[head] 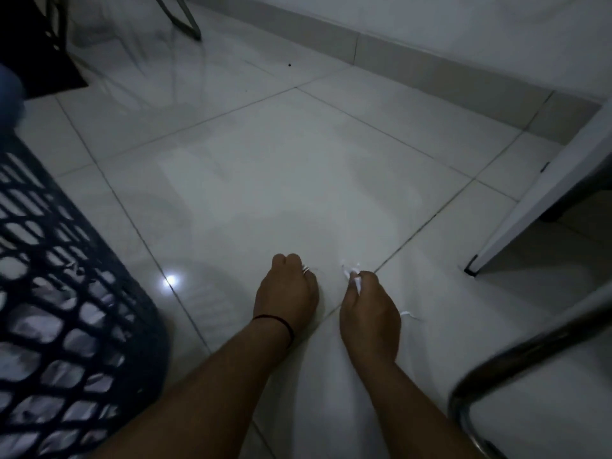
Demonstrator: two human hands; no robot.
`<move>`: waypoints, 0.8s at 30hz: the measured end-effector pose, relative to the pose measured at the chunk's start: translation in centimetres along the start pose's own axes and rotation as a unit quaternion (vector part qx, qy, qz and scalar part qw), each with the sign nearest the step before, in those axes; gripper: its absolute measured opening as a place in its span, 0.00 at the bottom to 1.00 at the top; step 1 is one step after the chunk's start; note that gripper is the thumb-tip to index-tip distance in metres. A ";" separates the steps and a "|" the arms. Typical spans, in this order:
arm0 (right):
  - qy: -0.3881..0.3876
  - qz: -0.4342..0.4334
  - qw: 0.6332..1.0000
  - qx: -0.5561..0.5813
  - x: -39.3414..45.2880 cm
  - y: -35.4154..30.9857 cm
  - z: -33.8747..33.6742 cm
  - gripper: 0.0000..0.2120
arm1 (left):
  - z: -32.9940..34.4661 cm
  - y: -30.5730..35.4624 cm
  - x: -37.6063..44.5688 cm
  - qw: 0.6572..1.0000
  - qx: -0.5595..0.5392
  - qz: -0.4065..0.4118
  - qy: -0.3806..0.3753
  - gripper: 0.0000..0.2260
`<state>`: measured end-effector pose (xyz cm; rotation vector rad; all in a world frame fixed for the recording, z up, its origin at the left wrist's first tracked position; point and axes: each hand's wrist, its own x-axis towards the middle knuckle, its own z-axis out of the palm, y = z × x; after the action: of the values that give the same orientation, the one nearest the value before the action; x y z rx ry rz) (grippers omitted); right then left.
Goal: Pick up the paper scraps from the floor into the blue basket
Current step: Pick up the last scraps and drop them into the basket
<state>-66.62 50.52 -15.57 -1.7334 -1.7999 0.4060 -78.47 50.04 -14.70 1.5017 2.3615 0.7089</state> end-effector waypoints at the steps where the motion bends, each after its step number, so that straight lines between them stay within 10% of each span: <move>1: -0.023 0.011 1.000 0.011 0.1 -0.1 -0.4 0.11 | -0.8 -0.2 -0.8 0.999 -0.029 -0.039 -0.011 0.08; 7: -0.164 0.169 0.952 0.192 1.1 -2.0 -7.1 0.19 | -5.9 1.1 -7.5 0.961 -0.223 -0.151 -0.058 0.11; 13: -0.169 0.273 0.827 0.461 -1.7 -6.4 -18.1 0.17 | -12.7 6.7 -11.9 0.919 -0.364 -0.117 -0.102 0.11; 24: -0.299 0.025 0.806 0.510 -9.3 -23.6 -30.3 0.15 | -36.9 7.6 -17.8 0.911 -0.409 -0.048 0.001 0.17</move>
<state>-67.29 33.44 20.03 -0.8833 -1.3916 1.7247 -81.70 26.97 19.83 0.9876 1.7305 1.4284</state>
